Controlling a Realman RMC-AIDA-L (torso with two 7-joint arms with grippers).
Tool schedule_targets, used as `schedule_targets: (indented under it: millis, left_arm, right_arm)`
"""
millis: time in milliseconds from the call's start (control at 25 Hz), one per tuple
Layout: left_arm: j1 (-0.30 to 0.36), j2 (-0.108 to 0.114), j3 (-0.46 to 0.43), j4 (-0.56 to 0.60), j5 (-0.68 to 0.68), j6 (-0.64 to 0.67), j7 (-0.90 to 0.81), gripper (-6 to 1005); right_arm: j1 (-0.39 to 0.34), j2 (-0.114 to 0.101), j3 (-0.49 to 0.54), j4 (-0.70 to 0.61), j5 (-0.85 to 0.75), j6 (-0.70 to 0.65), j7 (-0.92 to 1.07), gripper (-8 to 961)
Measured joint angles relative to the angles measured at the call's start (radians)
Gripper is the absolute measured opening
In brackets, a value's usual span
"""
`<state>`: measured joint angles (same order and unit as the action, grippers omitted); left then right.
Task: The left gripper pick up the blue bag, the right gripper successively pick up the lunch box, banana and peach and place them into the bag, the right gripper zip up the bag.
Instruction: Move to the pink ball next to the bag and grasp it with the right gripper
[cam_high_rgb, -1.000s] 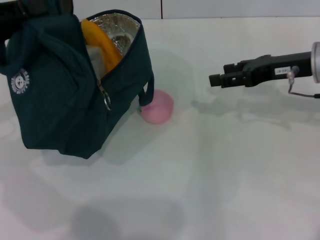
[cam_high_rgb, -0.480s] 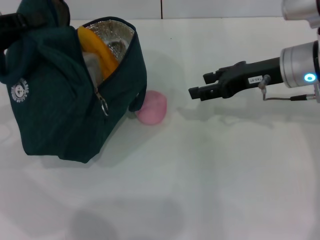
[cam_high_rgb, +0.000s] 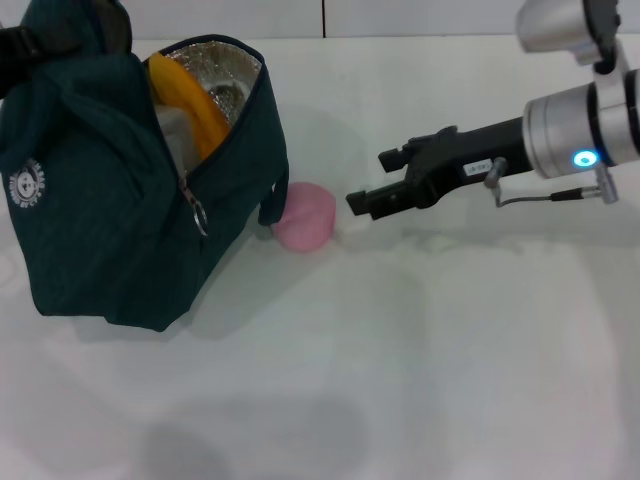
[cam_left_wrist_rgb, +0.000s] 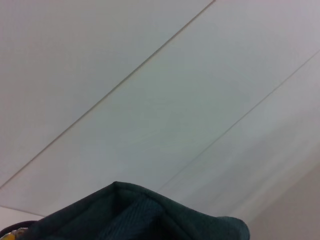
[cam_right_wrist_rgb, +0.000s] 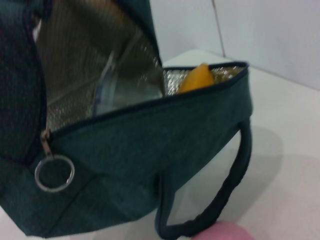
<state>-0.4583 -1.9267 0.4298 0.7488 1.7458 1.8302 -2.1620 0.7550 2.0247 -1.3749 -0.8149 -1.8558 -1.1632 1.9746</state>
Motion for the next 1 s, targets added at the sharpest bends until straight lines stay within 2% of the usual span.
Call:
schedule_targets:
  millis: [40, 160, 560, 1000]
  left_arm:
    - [0.0, 0.0, 0.0, 0.0, 0.0, 0.0, 0.0, 60]
    - [0.004, 0.001, 0.0, 0.0, 0.0, 0.001, -0.001, 60]
    - [0.022, 0.004, 0.0, 0.006, -0.005, 0.003, -0.004, 61]
    - [0.022, 0.006, 0.0, 0.005, -0.006, 0.003, -0.001, 61]
  right_arm:
    - [0.002, 0.0, -0.018, 0.001, 0.0, 0.012, 0.0, 870]
    - [0.005, 0.0, -0.067, 0.001, 0.0, 0.054, -0.001, 870]
    - [0.01, 0.003, -0.101, 0.003, 0.004, 0.109, -0.017, 871]
    - [0.019, 0.003, -0.249, 0.017, 0.082, 0.217, -0.031, 872]
